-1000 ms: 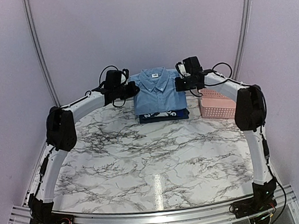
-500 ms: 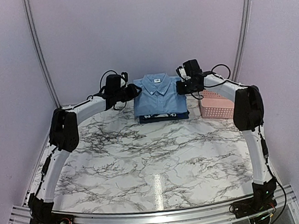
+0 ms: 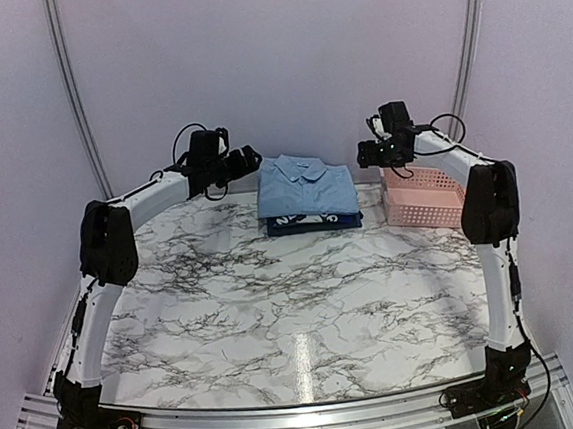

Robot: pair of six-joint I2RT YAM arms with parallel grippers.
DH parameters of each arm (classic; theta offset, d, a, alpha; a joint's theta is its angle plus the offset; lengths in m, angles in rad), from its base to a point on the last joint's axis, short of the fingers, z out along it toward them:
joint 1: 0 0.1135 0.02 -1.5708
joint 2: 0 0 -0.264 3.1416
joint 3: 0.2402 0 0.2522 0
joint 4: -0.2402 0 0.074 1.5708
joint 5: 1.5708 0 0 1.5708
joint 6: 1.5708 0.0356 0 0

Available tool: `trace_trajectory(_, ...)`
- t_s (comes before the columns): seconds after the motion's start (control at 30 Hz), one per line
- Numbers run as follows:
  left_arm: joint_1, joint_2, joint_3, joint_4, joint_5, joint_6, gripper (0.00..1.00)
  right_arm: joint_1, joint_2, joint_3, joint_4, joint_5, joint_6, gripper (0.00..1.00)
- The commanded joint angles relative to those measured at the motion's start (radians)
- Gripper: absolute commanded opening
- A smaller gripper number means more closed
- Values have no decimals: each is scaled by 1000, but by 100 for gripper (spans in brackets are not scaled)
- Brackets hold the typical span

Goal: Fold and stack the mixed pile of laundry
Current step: Reset both arms

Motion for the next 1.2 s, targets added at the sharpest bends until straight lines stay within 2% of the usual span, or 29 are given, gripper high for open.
trace_trajectory(0.0,15,-190,-84,-66,-38,47,99,-21,-169,-45,7,-75,-10,82)
trace_trajectory(0.2,35,-388,-265,-101,-20,87,99,-49,-318,-170,6,-168,-35,88)
trace_trajectory(0.27,35,-441,-293,-140,-17,102,99,-51,-375,-224,13,-184,-47,98)
trace_trajectory(0.4,33,-524,-310,-272,-5,131,99,-50,-505,-347,27,-218,-61,99)
trace_trajectory(0.63,15,-733,-513,-369,-24,164,99,-49,-735,-612,53,-212,-55,98)
trace_trajectory(0.9,-20,-995,-886,-403,-49,144,99,-50,-1001,-991,80,-203,-23,99)
trace_trajectory(1.17,-76,-1146,-1217,-369,-78,63,99,-50,-1185,-1272,81,-228,25,99)
